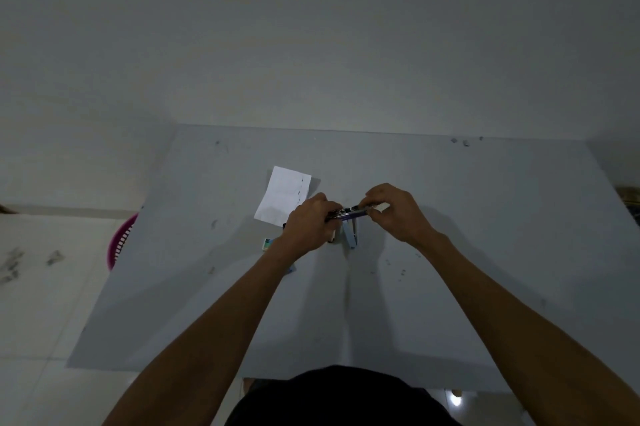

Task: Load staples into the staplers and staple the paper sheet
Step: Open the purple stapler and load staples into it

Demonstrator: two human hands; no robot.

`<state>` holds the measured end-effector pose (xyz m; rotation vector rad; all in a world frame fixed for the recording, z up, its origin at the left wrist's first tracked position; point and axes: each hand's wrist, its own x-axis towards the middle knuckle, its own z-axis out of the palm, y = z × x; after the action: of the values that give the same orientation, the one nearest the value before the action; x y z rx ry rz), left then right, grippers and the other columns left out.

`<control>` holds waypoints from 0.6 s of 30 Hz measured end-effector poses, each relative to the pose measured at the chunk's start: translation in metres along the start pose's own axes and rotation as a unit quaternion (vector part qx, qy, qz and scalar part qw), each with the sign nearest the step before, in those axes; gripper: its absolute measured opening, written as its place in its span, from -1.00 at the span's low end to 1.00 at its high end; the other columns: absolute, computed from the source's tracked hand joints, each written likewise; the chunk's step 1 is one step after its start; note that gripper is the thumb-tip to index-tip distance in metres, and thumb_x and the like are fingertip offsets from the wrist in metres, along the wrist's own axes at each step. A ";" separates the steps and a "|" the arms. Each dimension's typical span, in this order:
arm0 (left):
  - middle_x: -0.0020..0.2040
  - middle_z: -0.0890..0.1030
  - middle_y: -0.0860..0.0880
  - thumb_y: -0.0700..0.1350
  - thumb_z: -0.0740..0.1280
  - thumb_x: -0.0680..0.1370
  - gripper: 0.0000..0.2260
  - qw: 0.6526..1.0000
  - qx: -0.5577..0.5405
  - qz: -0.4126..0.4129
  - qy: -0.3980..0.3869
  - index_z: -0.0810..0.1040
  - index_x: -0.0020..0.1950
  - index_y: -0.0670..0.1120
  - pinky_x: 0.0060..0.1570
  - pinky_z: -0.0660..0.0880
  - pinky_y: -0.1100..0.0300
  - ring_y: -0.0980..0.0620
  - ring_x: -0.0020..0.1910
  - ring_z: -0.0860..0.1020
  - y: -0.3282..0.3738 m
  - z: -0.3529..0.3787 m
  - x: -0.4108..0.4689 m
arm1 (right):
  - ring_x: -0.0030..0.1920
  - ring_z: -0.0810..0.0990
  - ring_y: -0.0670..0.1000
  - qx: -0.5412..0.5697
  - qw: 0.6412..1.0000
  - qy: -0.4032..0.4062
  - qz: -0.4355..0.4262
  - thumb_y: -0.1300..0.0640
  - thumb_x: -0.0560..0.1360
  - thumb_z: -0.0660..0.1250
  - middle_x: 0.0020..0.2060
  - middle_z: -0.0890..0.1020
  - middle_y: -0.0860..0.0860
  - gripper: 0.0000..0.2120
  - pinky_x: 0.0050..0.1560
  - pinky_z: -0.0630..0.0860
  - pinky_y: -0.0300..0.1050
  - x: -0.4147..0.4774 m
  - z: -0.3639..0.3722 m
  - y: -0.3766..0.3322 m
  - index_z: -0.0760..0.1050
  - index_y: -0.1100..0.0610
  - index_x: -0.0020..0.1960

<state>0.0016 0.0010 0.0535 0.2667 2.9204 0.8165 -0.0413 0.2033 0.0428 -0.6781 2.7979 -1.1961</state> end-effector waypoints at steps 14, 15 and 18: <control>-0.07 0.56 -0.11 -0.07 0.32 0.54 -0.77 1.000 -0.017 -0.005 0.006 0.60 0.18 -0.03 -0.21 0.38 0.18 -0.07 -0.12 0.52 -0.002 -0.005 0.002 | -0.03 0.64 0.15 0.382 0.873 0.014 0.305 0.12 0.51 0.38 0.09 0.60 0.16 -0.70 0.06 0.61 0.05 -0.006 0.004 -0.008 0.48 0.12 0.23; -0.07 0.57 -0.12 -0.07 0.33 0.54 -0.77 1.000 -0.026 -0.006 0.005 0.60 0.18 -0.05 -0.20 0.38 0.18 -0.07 -0.11 0.52 -0.001 -0.006 0.003 | -0.05 0.65 0.19 0.440 0.837 0.002 0.325 0.12 0.52 0.36 0.08 0.62 0.18 -0.71 0.08 0.60 0.09 -0.008 0.007 -0.010 0.49 0.14 0.23; 0.02 0.61 -0.13 -0.08 0.40 0.49 -0.69 0.998 -0.056 -0.012 0.005 0.57 0.21 -0.11 -0.05 0.46 0.13 -0.08 -0.03 0.55 0.004 -0.008 0.003 | -0.04 0.67 0.21 0.517 0.789 0.021 0.332 0.17 0.55 0.32 0.01 0.65 0.18 -0.80 0.09 0.60 0.06 -0.011 0.015 -0.015 0.52 0.19 0.14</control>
<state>-0.0019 0.0007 0.0625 0.2185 2.8688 0.9764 -0.0228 0.1879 0.0413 0.3873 1.6008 -2.1093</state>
